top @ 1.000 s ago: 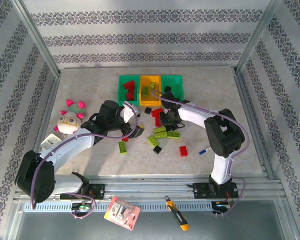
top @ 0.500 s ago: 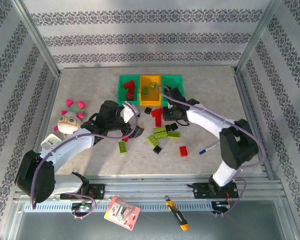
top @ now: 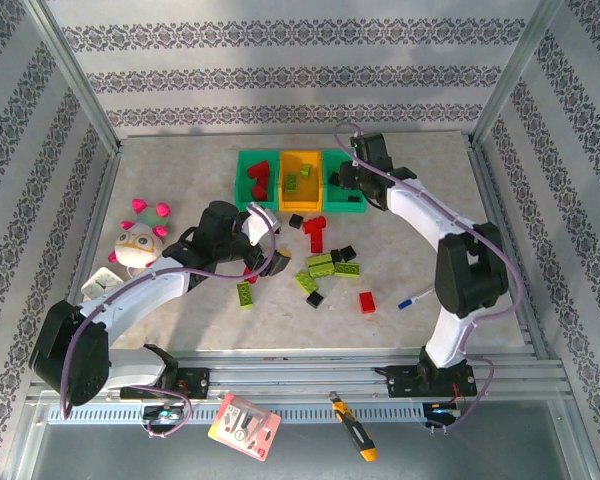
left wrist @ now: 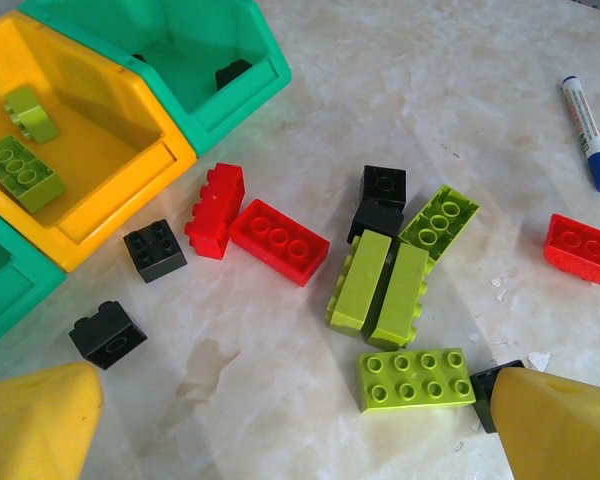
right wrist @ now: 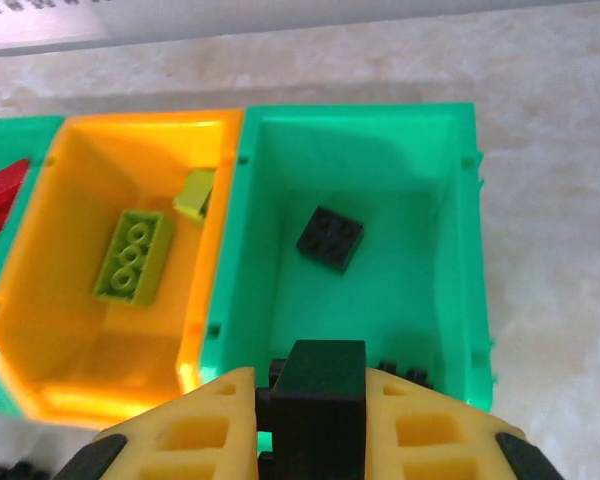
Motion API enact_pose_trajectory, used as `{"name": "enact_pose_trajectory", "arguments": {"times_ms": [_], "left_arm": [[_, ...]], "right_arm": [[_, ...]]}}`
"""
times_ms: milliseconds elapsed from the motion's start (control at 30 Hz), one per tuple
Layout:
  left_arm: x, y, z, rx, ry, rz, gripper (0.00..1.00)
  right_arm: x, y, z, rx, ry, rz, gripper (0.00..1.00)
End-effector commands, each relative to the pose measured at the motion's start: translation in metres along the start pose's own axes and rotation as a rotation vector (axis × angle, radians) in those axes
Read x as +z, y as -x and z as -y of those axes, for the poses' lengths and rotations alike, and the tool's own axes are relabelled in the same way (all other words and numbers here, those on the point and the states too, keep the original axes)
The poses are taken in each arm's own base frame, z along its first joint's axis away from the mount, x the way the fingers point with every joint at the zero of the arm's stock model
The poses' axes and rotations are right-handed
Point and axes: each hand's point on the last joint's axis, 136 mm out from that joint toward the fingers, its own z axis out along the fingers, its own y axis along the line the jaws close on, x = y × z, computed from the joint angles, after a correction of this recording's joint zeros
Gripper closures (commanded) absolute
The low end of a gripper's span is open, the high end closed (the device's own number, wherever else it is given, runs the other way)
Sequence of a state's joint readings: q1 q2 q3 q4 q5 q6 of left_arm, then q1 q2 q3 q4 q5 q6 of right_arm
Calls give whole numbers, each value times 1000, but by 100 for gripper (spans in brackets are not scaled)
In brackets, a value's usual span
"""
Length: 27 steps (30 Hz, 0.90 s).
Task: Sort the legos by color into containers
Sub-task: Place the lego in the container.
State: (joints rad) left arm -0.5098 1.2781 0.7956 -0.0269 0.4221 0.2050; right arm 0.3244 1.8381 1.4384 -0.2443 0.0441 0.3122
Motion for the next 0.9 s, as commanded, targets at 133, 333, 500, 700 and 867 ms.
{"name": "enact_pose_trajectory", "arguments": {"times_ms": [133, 333, 500, 700, 867], "left_arm": [[0, 5, 8, 3, -20, 25, 1], [-4, 4, 1, -33, 26, 16, 1], [-12, -17, -32, -215, 229, -139, 1], [-29, -67, -46, -416, 401, -451, 0], [-30, -92, -38, -572, 422, -560, 6]], "right_arm": [[50, 21, 17, -52, -47, 28, 82], [52, 30, 15, -56, -27, 39, 60], [18, 39, 9, -76, 10, 95, 28], [-41, 24, -14, -155, 175, 162, 11], [-91, -13, -41, -258, 336, 165, 10]]}}
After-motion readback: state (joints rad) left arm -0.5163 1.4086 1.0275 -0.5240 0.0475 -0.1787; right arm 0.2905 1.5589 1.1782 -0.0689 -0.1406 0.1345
